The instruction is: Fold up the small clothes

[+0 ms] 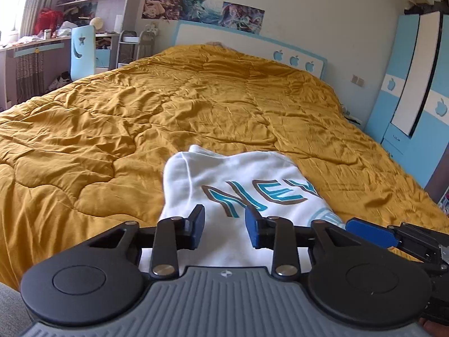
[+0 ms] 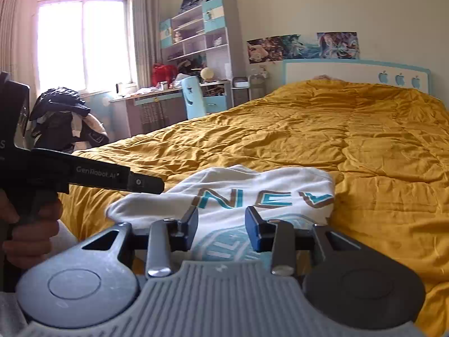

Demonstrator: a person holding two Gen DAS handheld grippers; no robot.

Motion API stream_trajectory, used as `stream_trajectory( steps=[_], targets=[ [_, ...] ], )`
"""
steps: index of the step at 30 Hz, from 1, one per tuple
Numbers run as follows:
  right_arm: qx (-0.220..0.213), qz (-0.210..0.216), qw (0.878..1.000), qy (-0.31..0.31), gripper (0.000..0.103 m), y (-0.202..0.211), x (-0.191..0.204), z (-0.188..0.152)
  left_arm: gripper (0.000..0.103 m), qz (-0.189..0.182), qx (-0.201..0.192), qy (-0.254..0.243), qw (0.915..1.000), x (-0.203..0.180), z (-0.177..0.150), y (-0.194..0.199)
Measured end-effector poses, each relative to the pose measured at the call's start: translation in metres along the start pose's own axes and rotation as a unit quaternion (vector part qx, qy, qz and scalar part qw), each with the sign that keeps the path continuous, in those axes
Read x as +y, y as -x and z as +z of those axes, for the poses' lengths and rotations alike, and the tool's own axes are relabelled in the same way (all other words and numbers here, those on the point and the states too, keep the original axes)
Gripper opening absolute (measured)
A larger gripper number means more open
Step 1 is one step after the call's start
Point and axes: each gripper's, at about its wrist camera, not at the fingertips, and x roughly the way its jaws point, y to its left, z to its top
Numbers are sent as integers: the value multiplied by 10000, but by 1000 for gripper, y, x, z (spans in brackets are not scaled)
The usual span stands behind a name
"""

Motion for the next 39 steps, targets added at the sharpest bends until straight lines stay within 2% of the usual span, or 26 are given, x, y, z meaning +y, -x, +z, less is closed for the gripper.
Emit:
stream_trajectory(
  steps=[2,3,5,7,10,17,21,24,26,30,32,33,34,36,37,39],
  targets=[
    [86,-185,9997,-118,30,-5,-7,-3,26,88,84,-238,9996,-14,-2,-12],
    [141,-223,9995,-153,28,-8,-10,-5,21,256,186,-351,9989,-19,-1,-21],
    [285,-221,9992,-195,28,-13,-13,-8,17,625,386,-358,9967,-23,0,-37],
    [667,-213,9968,-382,28,-22,-18,-10,15,704,415,-231,9964,-18,2,-47],
    [839,-140,9924,-889,26,-27,-30,-18,15,912,645,-160,9936,-8,2,-67],
    [1283,53,9802,-1504,18,-23,-50,-29,15,570,764,81,9954,14,-7,-66],
    [1361,61,9784,-1554,2,-6,-56,-31,15,496,819,256,9951,18,-4,-66],
    [1395,55,9734,-1815,1,8,-56,-35,15,508,904,299,9942,18,-1,-62],
    [1431,45,9742,-1744,2,12,-54,-34,15,491,939,373,9937,20,1,-59],
    [1236,124,9756,-1808,10,21,-56,-23,15,439,1024,468,9927,24,5,-56],
    [1147,96,9765,-1822,31,23,-59,-18,20,393,1104,470,9920,23,8,-53],
    [1031,-5,9787,-1775,53,24,-63,-13,26,382,1108,472,9920,23,9,-51],
    [943,-68,9798,-1760,58,23,-66,-9,30,360,1122,474,9919,23,11,-49],
    [863,-131,9782,-1884,58,19,-78,4,36,362,1209,458,9909,22,15,-46],
    [840,-148,9767,-1970,63,16,-83,9,37,386,1253,457,9903,22,17,-43],
    [808,-181,9745,-2086,70,8,-91,19,47,370,1322,487,9893,22,21,-39]
  ],
)
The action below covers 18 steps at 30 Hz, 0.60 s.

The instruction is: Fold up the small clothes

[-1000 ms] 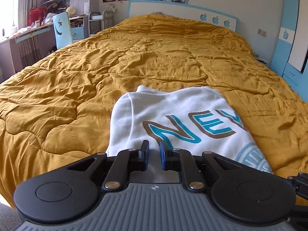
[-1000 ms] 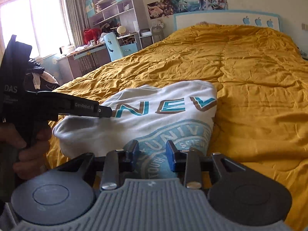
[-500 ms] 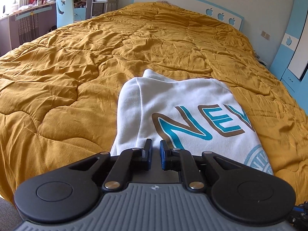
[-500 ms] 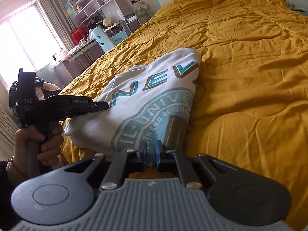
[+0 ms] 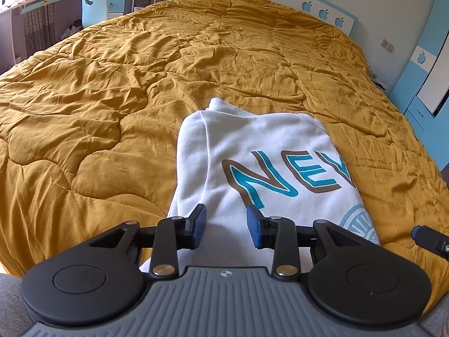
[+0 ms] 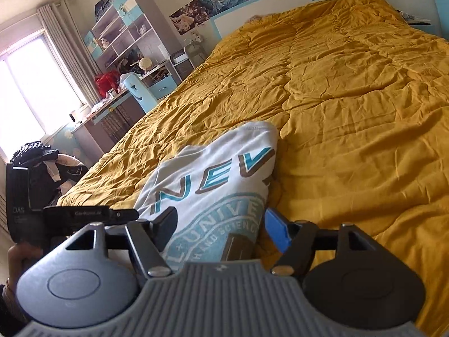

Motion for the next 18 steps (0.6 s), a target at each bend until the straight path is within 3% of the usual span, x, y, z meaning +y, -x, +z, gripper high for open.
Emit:
stream_trajectory(
  steps=[2,7,11,14,18],
  targets=[
    [25,-15,10000,5,80,-11,-2,11,56,-75,67,104,9999,1,2,4],
    [483,-250,9976,-417,82,-53,-17,13,62,108,29,-108,9999,-6,8,14],
    [723,18,9917,-1062,82,-72,-39,11,70,-375,37,107,9992,16,27,24],
    [1054,304,9807,-1620,82,-86,-59,13,70,-662,243,347,9969,41,46,15],
    [1441,819,9524,-2559,83,-97,-85,20,70,-754,666,451,9939,66,58,-10]
  ],
)
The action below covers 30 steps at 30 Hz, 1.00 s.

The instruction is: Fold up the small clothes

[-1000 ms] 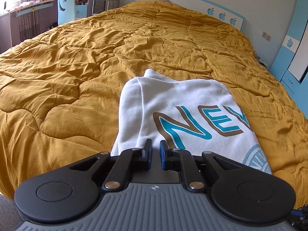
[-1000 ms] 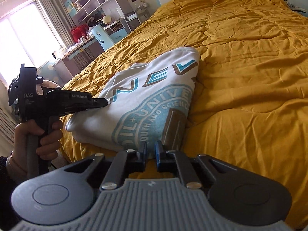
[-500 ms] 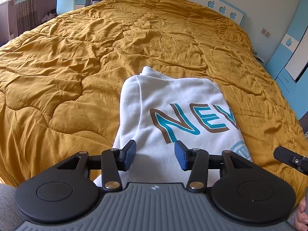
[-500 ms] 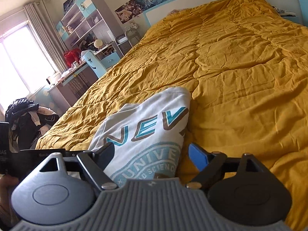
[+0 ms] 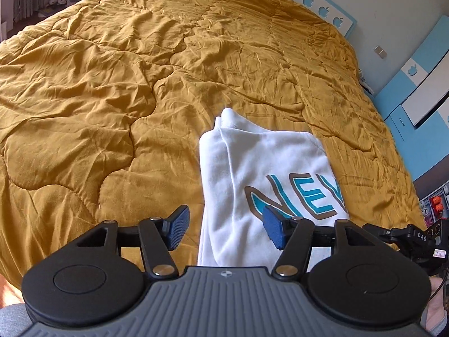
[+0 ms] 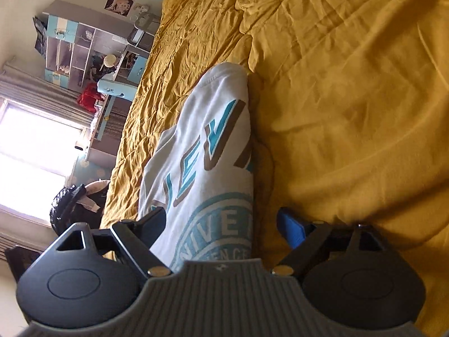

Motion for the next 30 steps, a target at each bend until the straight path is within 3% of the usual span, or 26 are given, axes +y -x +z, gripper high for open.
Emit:
stream_trajectory(
  steps=[3,7,10,14,20,24,26,28,30],
  targets=[
    [405,340,9979,-386,82,-7,-10,14,70,-276,445,197,9984,18,6,-23],
    [779,596,9924,-742,82,-20,-19,24,70,-261,639,620,9957,37,6,-48],
    [926,725,9877,-1030,82,-29,-27,32,70,-680,760,795,9916,48,7,-64],
    [1078,897,9837,-1125,82,-45,-30,38,72,-1157,1064,1291,9791,58,10,-88],
    [1274,1114,9808,-964,82,-77,-20,41,72,-1438,1284,1232,9735,48,16,-111],
    [1297,895,9862,-514,83,-92,-3,35,72,-1658,1407,957,9714,27,13,-128],
    [1189,642,9904,-279,77,-93,6,31,71,-1492,1430,837,9748,18,13,-128],
    [1102,244,9936,94,48,-92,15,26,64,-1376,1388,859,9769,16,13,-123],
    [961,25,9949,293,38,-90,19,21,42,-1304,1227,962,9791,17,10,-117]
  ],
)
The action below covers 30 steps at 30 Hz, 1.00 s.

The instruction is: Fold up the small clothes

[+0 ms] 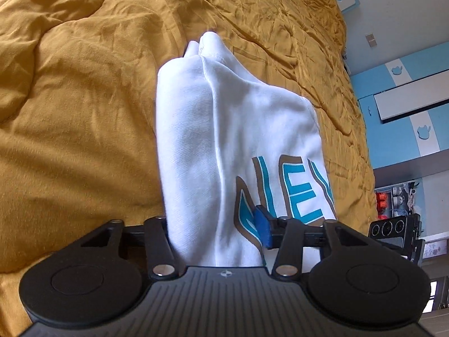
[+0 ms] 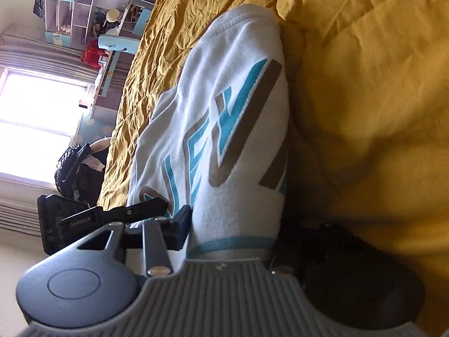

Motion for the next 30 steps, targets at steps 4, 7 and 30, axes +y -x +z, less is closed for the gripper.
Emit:
stream_trajectory(
  steps=[4,7,30],
  targets=[
    [-263,-368,9970,630,25,4,24,-6,31,330,-332,-422,9980,-20,-8,12],
    [-381,-701,9901,1156,22,7,47,-11,28,815,-528,-890,9913,-45,-14,15],
    [-1335,-1327,9451,2673,19,128,99,-5,25,1062,-1415,-2553,9505,-195,-46,22]
  ],
)
